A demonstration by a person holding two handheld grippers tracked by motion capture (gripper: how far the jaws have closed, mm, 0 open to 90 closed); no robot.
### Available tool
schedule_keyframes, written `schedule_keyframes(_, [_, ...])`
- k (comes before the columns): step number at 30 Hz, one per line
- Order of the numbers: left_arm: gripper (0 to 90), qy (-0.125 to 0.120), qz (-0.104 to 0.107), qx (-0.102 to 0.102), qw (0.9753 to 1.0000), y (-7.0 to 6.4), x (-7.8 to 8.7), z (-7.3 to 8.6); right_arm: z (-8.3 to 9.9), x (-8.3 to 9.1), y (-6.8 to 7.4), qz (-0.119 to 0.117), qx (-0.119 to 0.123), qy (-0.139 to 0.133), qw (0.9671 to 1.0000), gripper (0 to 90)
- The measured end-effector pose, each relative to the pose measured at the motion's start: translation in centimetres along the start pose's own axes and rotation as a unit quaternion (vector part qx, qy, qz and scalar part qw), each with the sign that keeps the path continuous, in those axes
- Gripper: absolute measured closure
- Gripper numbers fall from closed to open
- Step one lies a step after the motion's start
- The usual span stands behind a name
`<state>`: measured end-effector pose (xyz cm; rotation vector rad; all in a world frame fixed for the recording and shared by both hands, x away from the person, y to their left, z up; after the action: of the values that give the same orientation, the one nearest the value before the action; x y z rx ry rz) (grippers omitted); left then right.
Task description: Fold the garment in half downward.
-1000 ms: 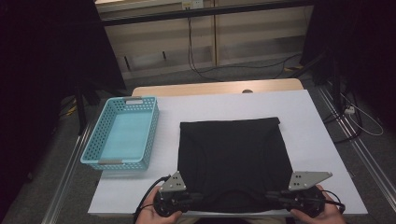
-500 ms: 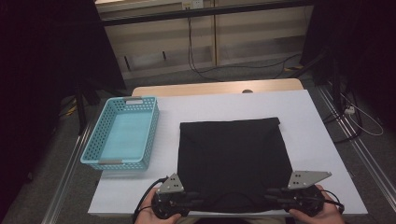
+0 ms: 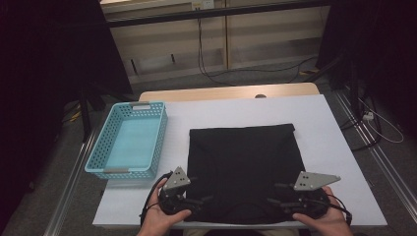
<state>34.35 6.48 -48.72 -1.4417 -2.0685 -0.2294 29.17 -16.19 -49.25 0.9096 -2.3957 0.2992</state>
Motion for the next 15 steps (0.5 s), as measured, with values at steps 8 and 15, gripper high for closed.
schedule_keyframes(8, [8.2, -0.028, -0.03, 0.005, 0.9992, 3.6, -0.5, -2.2, -1.4, -2.5, 1.8, -0.015, 0.011, -0.003, 0.9998, 38.8])
schedule_keyframes(15, [11.0, -0.055, -0.061, 0.006, 0.9966, 6.6, -0.9, -4.3, -2.9, -4.2, 3.0, -0.026, 0.023, -0.007, 0.9994, 33.8])
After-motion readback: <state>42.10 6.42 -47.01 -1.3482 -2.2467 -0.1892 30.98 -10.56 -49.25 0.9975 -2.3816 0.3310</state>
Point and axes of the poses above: each handheld gripper's, and its own axes: x roughly backward along the jaws, z roughly out of its underside, y roughly to its left, the point moved 10 cm from there along -x, roughly forward along the jaws, and after that the axes turned 10 degrees about z, right-handed, at the moved point
